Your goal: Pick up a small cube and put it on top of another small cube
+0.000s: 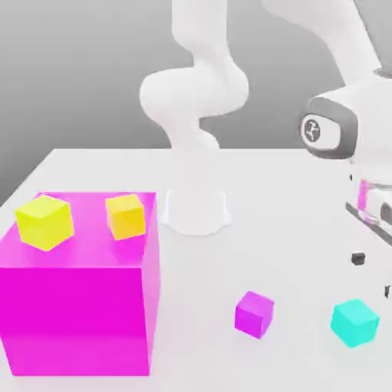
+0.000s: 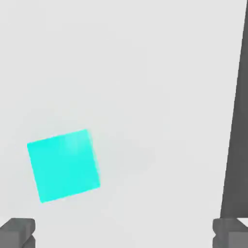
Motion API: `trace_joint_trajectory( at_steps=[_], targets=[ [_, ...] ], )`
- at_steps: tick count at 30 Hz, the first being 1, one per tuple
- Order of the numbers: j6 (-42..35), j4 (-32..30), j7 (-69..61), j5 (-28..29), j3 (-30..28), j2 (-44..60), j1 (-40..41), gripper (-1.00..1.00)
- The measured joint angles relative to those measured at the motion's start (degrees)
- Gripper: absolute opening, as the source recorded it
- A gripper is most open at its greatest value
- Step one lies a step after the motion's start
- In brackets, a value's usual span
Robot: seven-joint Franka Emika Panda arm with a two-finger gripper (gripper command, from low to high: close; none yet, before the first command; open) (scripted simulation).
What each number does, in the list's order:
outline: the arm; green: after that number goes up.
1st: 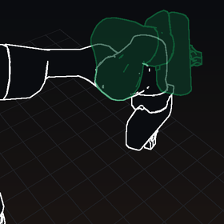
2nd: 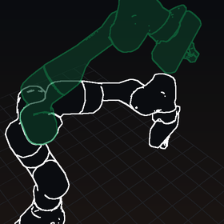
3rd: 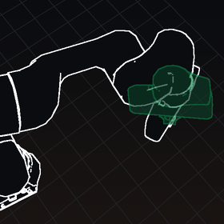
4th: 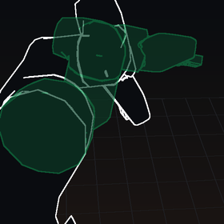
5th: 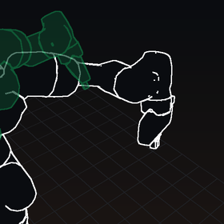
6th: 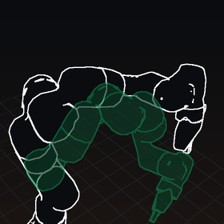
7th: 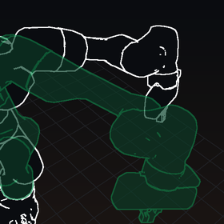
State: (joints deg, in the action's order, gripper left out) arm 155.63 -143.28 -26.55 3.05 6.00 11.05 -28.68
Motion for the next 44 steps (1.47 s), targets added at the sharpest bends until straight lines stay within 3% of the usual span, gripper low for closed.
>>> trace_joint_trajectory(
  at_steps=[5, 6, 13, 18, 28, 34, 41, 42, 44],
  targets=[
    [7.54, 1.29, -0.45, 2.47, -1.57, 10.25, -2.04, 0.00],
    [8.83, 1.59, -0.21, 2.82, -1.94, 11.84, -2.34, -1.00],
    [8.82, 1.61, -0.15, 2.93, -1.95, 11.99, -2.35, -1.00],
    [1.73, -0.18, -1.81, 0.53, -0.59, 3.05, -1.40, -1.00],
    [-1.96, -10.48, 19.25, 1.75, -8.24, -11.32, 3.87, -1.00],
    [-3.30, -16.99, 30.41, -0.86, -10.20, -19.01, 7.57, -1.00],
    [7.83, -17.64, 30.27, -4.09, -10.31, -8.44, 7.71, -1.00],
    [9.09, -17.61, 30.11, -4.32, -10.20, -7.13, 7.81, 1.00],
    [9.09, -17.61, 30.11, -4.32, -10.20, -7.13, 7.81, 1.00]
  ],
)
